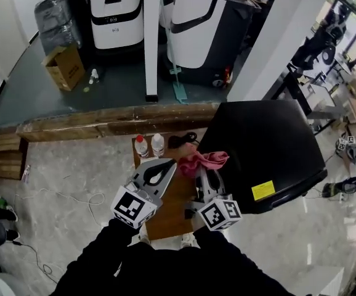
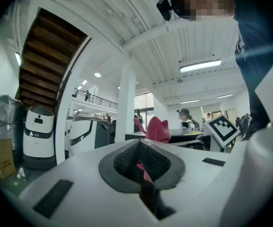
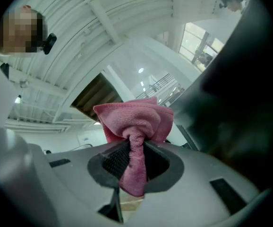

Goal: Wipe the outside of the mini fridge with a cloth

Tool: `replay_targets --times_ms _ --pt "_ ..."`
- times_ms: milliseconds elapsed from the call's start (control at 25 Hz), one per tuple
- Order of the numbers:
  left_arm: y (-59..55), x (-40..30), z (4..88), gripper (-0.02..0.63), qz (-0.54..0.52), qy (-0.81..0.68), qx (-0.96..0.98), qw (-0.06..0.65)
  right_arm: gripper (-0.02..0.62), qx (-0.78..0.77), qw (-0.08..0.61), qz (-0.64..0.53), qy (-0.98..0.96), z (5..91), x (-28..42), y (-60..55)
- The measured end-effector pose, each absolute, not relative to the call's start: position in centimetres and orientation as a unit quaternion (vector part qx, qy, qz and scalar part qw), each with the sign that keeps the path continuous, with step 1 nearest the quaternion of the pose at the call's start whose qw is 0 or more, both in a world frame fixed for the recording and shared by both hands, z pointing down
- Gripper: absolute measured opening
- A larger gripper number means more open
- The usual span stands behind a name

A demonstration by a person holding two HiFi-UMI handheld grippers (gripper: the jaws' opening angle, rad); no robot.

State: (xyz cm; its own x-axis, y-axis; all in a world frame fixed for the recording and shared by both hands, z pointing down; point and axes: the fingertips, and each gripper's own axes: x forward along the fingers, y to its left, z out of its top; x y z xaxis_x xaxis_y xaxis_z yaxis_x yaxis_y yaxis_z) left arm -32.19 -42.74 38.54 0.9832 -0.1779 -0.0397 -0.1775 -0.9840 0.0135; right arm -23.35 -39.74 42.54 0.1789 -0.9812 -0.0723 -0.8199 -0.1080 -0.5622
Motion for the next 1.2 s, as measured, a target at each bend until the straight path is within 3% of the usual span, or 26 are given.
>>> replay_targets --times_ms 320,800,1200 --pt "-45.8 -29.7 40.2 0.006 -0.018 0.024 1.0 0.005 0.069 -0.778 0.359 -0.179 0.484 44.4 -17.8 -42.9" --pt "-47.2 -25.4 42.9 0.006 0.002 0.077 0.997 0.022 0.072 -0.74 0.525 -0.215 0.361 48.3 -12.7 -42.6" --pt "-46.3 -22.2 47.8 0.006 0.022 0.103 0.994 0.022 0.073 -0.712 0.56 -0.255 0.337 54.6 -11.8 -42.9"
